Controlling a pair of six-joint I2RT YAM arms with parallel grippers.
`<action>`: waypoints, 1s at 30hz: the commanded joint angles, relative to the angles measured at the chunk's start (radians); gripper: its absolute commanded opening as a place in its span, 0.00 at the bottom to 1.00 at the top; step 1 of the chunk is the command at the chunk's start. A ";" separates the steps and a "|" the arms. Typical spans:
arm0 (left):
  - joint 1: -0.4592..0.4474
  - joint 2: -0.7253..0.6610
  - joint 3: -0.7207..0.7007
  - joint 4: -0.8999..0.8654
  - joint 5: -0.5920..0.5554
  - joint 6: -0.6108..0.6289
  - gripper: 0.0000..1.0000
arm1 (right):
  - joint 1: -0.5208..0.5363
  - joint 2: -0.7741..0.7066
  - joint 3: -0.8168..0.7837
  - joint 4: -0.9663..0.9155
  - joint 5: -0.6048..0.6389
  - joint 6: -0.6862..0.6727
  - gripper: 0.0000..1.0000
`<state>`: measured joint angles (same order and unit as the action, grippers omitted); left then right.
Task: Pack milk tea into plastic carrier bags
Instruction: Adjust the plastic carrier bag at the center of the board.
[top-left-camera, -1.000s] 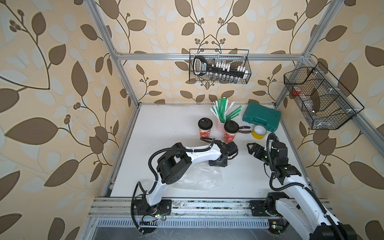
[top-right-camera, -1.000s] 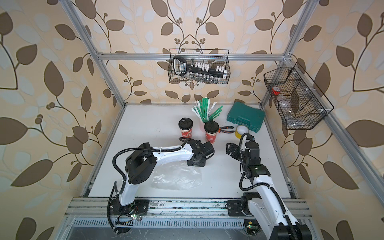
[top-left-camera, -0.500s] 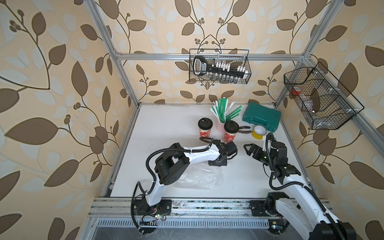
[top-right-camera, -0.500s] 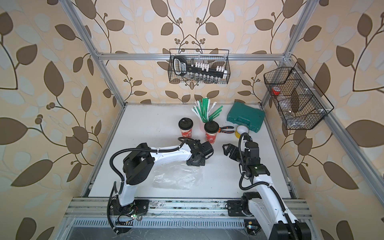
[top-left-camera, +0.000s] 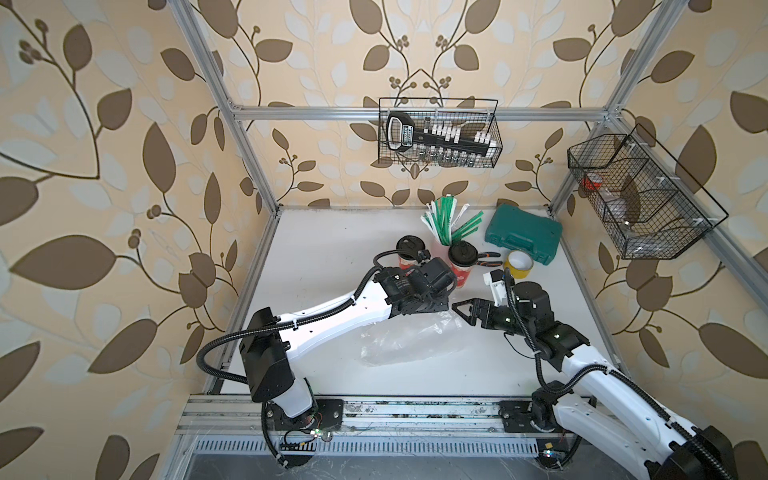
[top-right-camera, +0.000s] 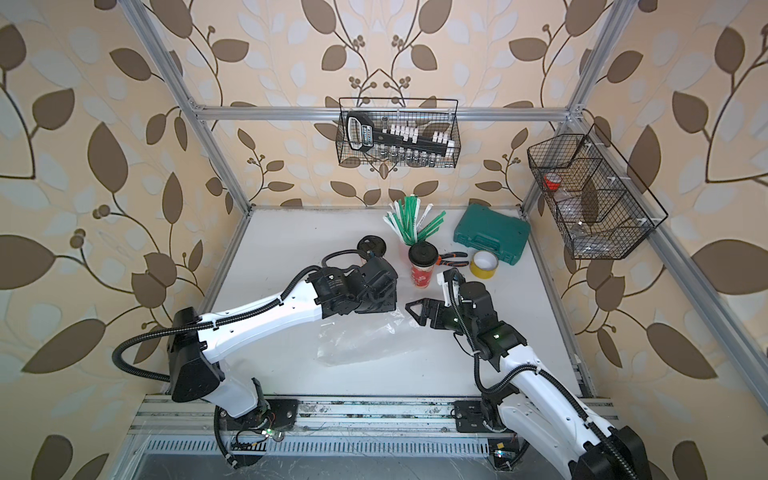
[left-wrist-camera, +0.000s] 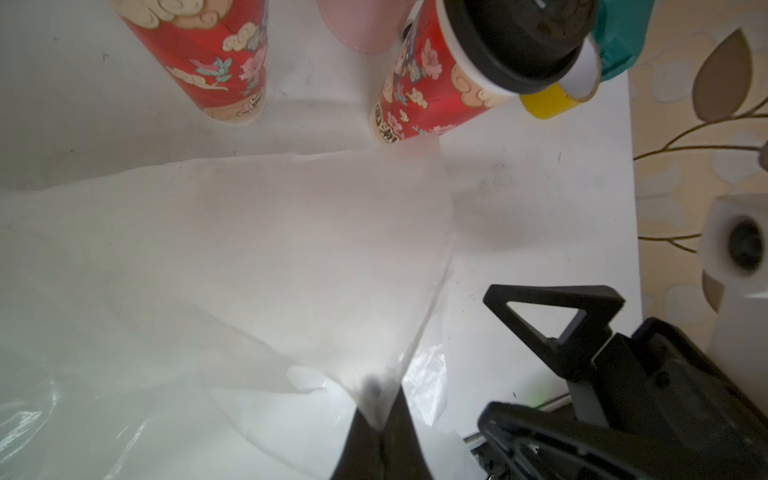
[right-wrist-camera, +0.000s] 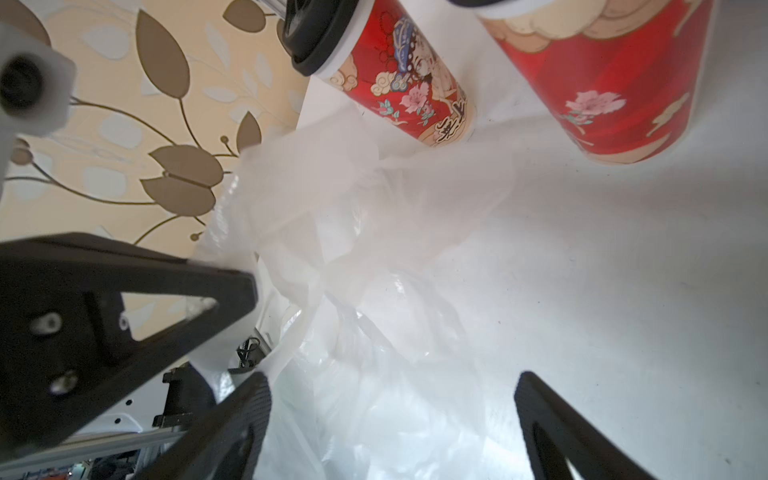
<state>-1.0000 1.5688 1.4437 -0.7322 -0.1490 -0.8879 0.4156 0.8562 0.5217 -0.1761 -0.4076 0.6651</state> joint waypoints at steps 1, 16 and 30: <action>0.009 -0.063 -0.007 0.006 -0.002 0.026 0.00 | 0.010 0.002 0.047 -0.095 0.114 -0.024 0.92; 0.027 -0.109 -0.032 0.073 0.045 0.010 0.00 | 0.088 0.104 0.128 -0.058 0.097 -0.004 0.61; 0.049 -0.432 -0.266 0.201 -0.054 -0.120 0.00 | 0.332 0.328 0.675 -0.728 0.666 -0.050 0.00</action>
<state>-0.9657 1.2129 1.2247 -0.5735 -0.1287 -0.9470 0.6895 1.1328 1.0985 -0.6601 0.0673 0.6319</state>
